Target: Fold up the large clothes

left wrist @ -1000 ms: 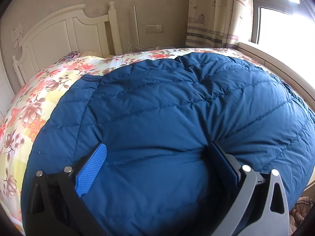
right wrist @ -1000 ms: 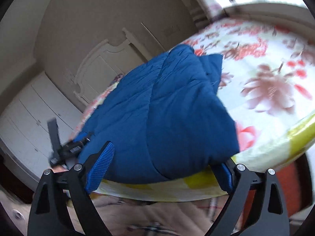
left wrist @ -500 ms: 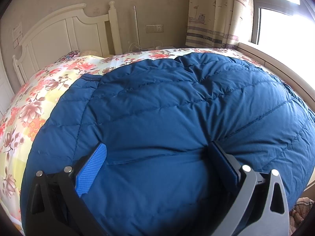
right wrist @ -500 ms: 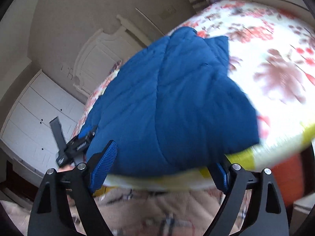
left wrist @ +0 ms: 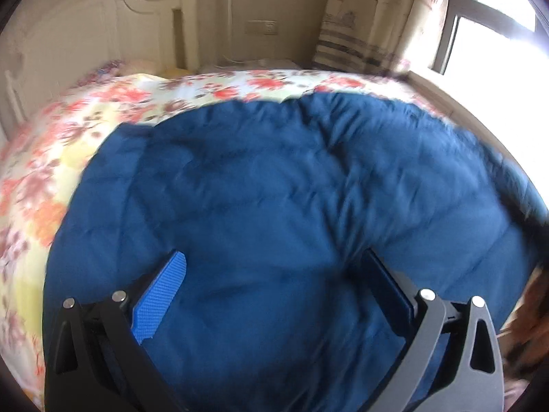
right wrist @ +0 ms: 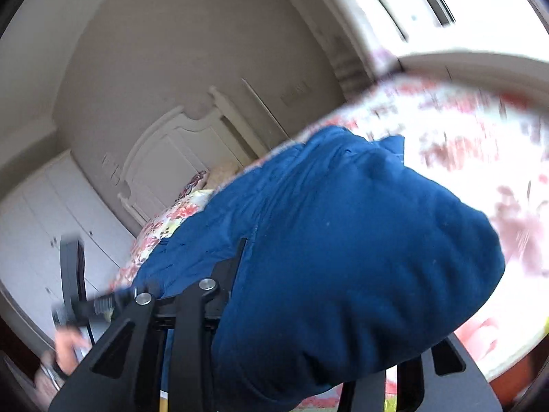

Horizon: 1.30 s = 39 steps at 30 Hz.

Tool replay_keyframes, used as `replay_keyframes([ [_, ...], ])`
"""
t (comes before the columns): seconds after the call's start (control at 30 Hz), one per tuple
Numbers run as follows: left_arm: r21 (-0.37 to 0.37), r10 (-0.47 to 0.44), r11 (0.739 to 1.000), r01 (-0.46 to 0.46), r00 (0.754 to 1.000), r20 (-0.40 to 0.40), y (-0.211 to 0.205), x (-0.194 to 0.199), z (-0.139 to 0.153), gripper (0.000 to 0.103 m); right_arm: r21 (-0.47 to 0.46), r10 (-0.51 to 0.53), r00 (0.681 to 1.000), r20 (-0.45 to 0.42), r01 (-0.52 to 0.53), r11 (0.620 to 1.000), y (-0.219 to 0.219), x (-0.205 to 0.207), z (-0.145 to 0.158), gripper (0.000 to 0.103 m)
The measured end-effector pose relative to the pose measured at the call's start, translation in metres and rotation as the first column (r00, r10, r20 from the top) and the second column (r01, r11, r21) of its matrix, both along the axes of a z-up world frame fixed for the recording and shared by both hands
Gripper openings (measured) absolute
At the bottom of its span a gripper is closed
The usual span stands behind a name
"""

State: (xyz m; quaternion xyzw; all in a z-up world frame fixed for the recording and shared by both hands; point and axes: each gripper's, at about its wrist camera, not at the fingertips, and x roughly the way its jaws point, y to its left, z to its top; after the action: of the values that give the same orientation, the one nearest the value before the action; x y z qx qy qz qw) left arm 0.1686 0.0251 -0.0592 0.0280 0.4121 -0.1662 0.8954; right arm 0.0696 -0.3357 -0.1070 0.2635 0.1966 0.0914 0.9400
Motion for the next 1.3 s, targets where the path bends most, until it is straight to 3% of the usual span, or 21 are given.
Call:
replay_keyframes([
  [0.07, -0.013, 0.01, 1.0, -0.009, 1.0, 0.008, -0.008, 0.021, 0.015, 0.101, -0.054, 0.008, 0.999, 0.037, -0.006, 0.999, 0.006, -0.003, 0.01, 0.04],
  [0.2, 0.073, 0.08, 0.994, -0.081, 0.997, 0.008, -0.035, 0.091, 0.021, 0.101, -0.131, 0.02, 0.998, 0.067, -0.011, 0.991, 0.014, -0.008, 0.022, 0.04],
  [0.23, 0.088, 0.094, 0.992, -0.093, 0.995, -0.011, -0.04, 0.104, 0.017, 0.101, -0.144, 0.023, 0.997, 0.068, -0.013, 0.989, 0.011, -0.01, 0.024, 0.04],
  [0.3, 0.106, 0.103, 0.99, -0.089, 0.985, -0.137, -0.052, 0.14, -0.006, 0.101, -0.183, 0.03, 0.998, 0.063, -0.018, 0.983, 0.009, -0.014, 0.028, 0.04],
  [0.37, 0.115, 0.098, 0.99, -0.083, 0.986, -0.134, -0.055, 0.14, -0.009, 0.1, -0.215, 0.036, 0.997, 0.064, -0.022, 0.976, 0.011, -0.012, 0.034, 0.04],
  [0.43, 0.046, 0.036, 0.998, -0.032, 0.995, -0.093, -0.051, 0.116, 0.002, 0.095, -0.246, 0.043, 0.996, 0.072, -0.024, 0.969, 0.014, -0.013, 0.039, 0.04],
  [0.57, 0.024, -0.034, 0.999, 0.033, 0.999, 0.036, -0.024, 0.035, 0.019, 0.095, -0.301, 0.064, 0.992, 0.107, -0.029, 0.953, 0.031, -0.006, 0.058, 0.04],
  [0.63, 0.006, -0.131, 0.991, 0.131, 0.991, 0.015, -0.012, -0.011, 0.006, 0.097, -0.339, 0.09, 0.986, 0.141, -0.037, 0.94, 0.047, -0.002, 0.072, 0.04],
  [0.7, 0.043, -0.199, 0.979, 0.198, 0.98, 0.024, -0.007, -0.047, -0.01, 0.098, -0.407, 0.152, 0.972, 0.177, -0.068, 0.911, 0.078, 0.002, 0.09, 0.04],
  [0.77, 0.092, -0.227, 0.972, 0.217, 0.966, 0.121, 0.008, -0.086, -0.017, 0.098, -0.494, 0.218, 0.953, 0.212, -0.088, 0.865, 0.116, 0.004, 0.103, 0.04],
  [0.83, 0.017, -0.247, 0.969, 0.246, 0.963, 0.109, 0.034, -0.103, -0.016, 0.098, -0.592, 0.29, 0.929, 0.23, -0.103, 0.799, 0.159, 0.005, 0.112, 0.04],
  [0.87, -0.041, -0.219, 0.973, 0.225, 0.968, 0.118, 0.055, -0.108, -0.01, 0.098, -0.658, 0.335, 0.914, 0.23, -0.108, 0.746, 0.188, 0.007, 0.114, 0.04],
  [0.97, -0.149, -0.045, 0.986, 0.071, 0.984, 0.171, 0.121, -0.113, 0.007, 0.098, -0.818, 0.465, 0.867, 0.178, -0.132, 0.56, 0.27, 0.007, 0.099, 0.04],
  [1.0, -0.195, 0.025, 0.981, 0.009, 0.985, 0.173, 0.148, -0.11, 0.012, 0.099, -0.867, 0.506, 0.852, 0.136, -0.145, 0.477, 0.297, 0.006, 0.086, 0.04],
  [1.03, -0.256, 0.095, 0.965, -0.054, 0.984, 0.15, 0.177, -0.106, 0.015, 0.099, -0.925, 0.552, 0.832, 0.051, -0.168, 0.34, 0.331, 0.006, 0.063, 0.04],
  [1.1, -0.398, 0.178, 0.908, -0.13, 0.98, 0.087, 0.221, -0.1, 0.014, 0.1, -0.987, 0.586, 0.8, -0.126, -0.16, 0.008, 0.385, 0.0, -0.001, 0.042],
  [1.13, -0.487, 0.194, 0.861, -0.146, 0.98, 0.05, 0.242, -0.099, 0.01, 0.1, -0.993, 0.582, 0.805, -0.112, -0.074, -0.089, 0.396, -0.007, -0.024, 0.044],
  [1.17, -0.53, 0.199, 0.833, -0.159, 0.98, 0.019, 0.253, -0.097, 0.005, 0.1, -0.988, 0.579, 0.81, -0.088, 0.003, -0.153, 0.403, -0.013, -0.04, 0.046],
  [1.2, -0.574, 0.198, 0.8, -0.173, 0.98, -0.019, 0.265, -0.094, -0.003, 0.1, -0.985, 0.573, 0.815, -0.087, 0.017, -0.173, 0.405, -0.015, -0.048, 0.046],
  [1.27, -0.65, 0.185, 0.74, -0.173, 0.981, -0.051, 0.277, -0.091, -0.016, 0.1, -0.99, 0.579, 0.809, -0.101, -0.027, -0.135, 0.399, -0.012, -0.042, 0.047],
  [1.3, -0.699, 0.176, 0.693, -0.177, 0.982, -0.074, 0.283, -0.088, -0.023, 0.1, -0.991, 0.578, 0.809, -0.108, -0.044, -0.124, 0.395, -0.01, -0.039, 0.047],
])
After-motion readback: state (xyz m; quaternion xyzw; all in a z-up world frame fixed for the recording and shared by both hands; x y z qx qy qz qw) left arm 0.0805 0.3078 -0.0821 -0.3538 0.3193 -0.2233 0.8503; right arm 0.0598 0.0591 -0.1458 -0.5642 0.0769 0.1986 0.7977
